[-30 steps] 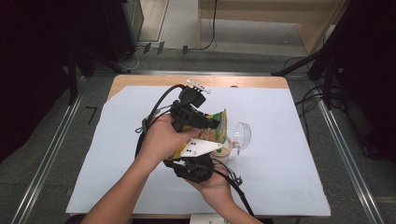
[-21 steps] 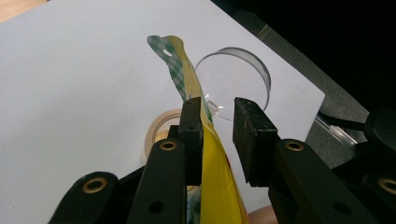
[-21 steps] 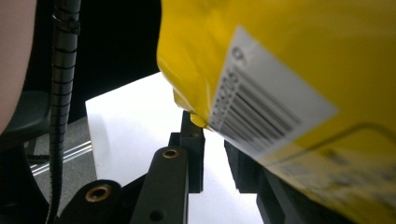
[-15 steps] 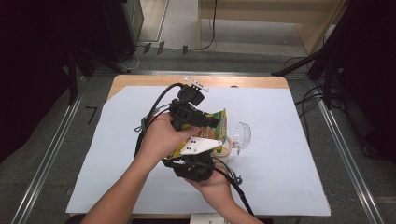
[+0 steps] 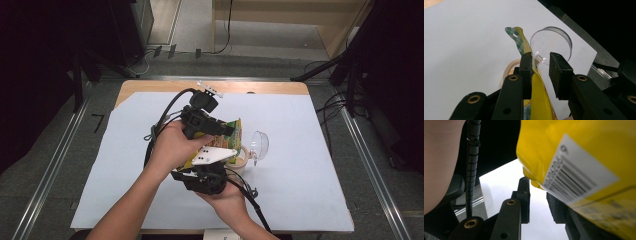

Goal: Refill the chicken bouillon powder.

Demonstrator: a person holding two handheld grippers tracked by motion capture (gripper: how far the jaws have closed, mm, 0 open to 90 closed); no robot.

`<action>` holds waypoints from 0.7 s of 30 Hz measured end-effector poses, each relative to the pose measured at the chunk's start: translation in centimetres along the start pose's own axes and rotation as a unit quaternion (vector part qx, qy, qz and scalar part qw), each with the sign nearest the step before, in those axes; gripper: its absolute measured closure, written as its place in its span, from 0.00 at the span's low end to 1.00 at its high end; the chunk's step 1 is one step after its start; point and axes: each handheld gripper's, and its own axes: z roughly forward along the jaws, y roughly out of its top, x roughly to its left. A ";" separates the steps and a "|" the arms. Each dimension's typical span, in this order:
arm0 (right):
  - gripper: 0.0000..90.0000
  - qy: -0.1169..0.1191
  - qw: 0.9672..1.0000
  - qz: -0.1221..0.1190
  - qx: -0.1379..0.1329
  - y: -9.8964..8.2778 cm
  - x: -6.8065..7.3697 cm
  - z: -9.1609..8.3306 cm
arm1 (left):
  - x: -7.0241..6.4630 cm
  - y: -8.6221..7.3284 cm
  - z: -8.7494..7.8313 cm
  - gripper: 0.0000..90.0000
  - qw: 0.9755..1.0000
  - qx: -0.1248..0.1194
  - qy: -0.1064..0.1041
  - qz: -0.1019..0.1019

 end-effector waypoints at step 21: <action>0.82 -0.005 1.000 -0.007 0.003 0.0 -0.1 0.0 | 0.2 0.1 0.2 0.81 1.000 0.004 -0.005 -0.002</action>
